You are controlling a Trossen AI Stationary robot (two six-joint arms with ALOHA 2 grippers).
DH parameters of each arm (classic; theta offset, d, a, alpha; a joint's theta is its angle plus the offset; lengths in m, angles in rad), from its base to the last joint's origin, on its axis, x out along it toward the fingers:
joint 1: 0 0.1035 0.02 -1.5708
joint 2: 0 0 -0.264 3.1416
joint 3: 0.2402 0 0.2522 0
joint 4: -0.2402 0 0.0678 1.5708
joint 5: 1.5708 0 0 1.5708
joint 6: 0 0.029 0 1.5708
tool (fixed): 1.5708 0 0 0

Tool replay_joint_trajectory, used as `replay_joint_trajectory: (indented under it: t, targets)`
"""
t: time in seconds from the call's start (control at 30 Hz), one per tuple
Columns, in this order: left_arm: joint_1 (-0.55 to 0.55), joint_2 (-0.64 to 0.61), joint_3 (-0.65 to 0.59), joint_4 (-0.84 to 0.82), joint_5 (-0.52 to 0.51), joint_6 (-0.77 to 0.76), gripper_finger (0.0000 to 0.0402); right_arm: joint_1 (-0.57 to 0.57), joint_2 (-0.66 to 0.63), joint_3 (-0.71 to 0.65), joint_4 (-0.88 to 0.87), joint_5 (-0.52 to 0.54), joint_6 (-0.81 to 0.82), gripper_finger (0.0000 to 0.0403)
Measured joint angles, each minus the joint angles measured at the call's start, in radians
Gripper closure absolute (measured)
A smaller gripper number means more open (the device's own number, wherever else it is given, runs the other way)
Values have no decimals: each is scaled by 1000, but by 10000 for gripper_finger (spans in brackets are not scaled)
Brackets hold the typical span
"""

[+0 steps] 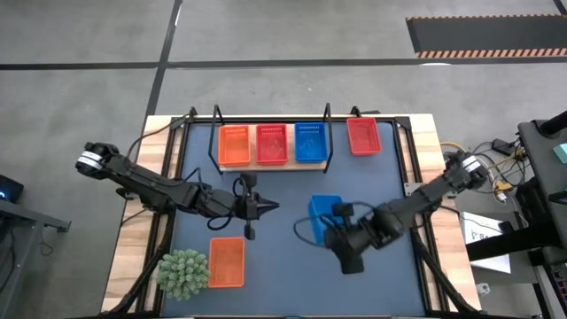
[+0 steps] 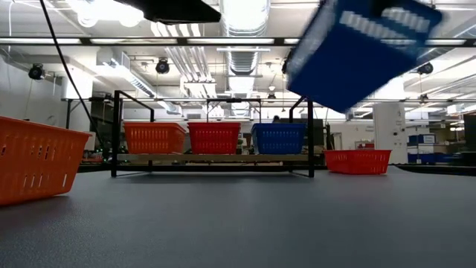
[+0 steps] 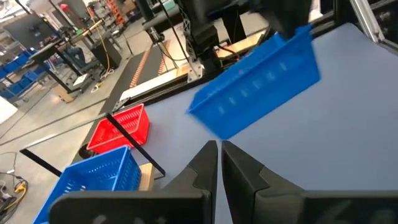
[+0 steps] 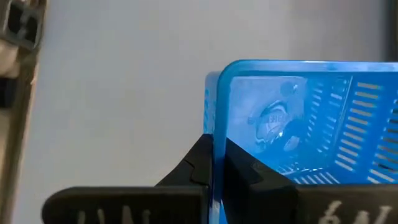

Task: Stack baskets on shelf by color
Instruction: Stack the blue basket on top of the blue baskets on the shelf

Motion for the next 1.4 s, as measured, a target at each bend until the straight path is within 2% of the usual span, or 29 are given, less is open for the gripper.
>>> replay_joint_trajectory:
  t: [0.2, 0.4, 0.7, 0.8, 1.07, 1.4]
  targets:
    - [-5, -16, -13, 20, 0, -1, 395, -150, 0, 74, 0, 41, -227, 394]
    - [-5, -16, -13, 22, 2, 0, 395, -340, 23, 127, 4, 138, -474, 394]
    - [-5, -16, -15, 20, 2, 1, 395, -613, 101, 161, 7, 118, -647, 394]
    - [-5, -16, -16, 20, 2, 1, 395, -677, 135, 165, 7, 66, -671, 394]
    - [-5, -16, -16, 20, 2, 1, 395, -759, 196, 169, 6, 38, -712, 394]
    - [-5, -16, -16, 20, 3, 1, 395, -766, 222, 169, -3, 4, -721, 394]
